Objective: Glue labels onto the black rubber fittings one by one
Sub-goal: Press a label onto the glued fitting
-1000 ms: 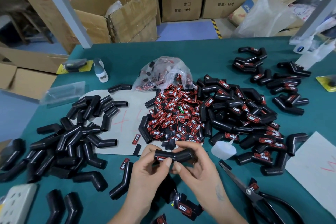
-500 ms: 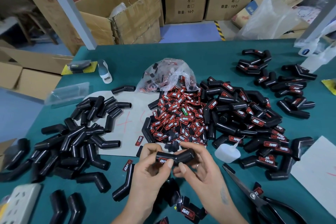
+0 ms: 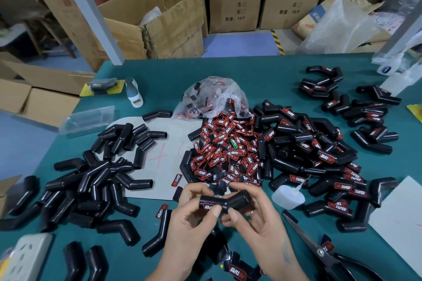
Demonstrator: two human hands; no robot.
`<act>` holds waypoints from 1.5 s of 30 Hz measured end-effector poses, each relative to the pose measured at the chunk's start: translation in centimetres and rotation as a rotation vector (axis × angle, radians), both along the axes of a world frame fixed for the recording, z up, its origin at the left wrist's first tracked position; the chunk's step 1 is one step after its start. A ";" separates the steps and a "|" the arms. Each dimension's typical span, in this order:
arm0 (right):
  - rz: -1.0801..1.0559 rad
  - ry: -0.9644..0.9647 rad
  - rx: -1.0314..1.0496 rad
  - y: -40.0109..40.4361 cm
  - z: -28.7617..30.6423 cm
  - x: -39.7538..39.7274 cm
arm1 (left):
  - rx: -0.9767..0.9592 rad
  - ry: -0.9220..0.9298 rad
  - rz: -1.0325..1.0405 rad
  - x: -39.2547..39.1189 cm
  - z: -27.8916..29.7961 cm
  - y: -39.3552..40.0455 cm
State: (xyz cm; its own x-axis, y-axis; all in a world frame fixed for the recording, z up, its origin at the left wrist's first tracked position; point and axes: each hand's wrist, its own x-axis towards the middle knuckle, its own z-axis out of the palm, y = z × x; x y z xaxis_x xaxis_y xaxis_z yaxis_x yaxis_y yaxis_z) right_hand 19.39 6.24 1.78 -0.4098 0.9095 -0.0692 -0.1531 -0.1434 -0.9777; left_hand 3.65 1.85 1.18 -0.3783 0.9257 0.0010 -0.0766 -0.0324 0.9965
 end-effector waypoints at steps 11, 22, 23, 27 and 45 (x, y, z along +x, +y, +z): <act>0.008 -0.004 -0.011 -0.4 0.1 -0.4 | 0.038 0.046 0.070 0.4 -0.4 -0.2; -0.004 -0.009 0.005 -0.2 -0.4 -0.4 | 0.027 0.053 0.080 0.5 -0.7 -0.1; -0.005 -0.013 0.005 -0.2 -0.5 -0.4 | 0.021 0.057 0.079 0.5 -0.7 -0.1; -0.013 -0.013 0.000 -0.1 -0.5 -0.4 | 0.015 0.065 0.082 0.6 -0.7 -0.2; 0.002 0.016 0.010 -0.1 0.1 -0.3 | 0.001 0.152 -0.006 0.1 -0.4 -0.3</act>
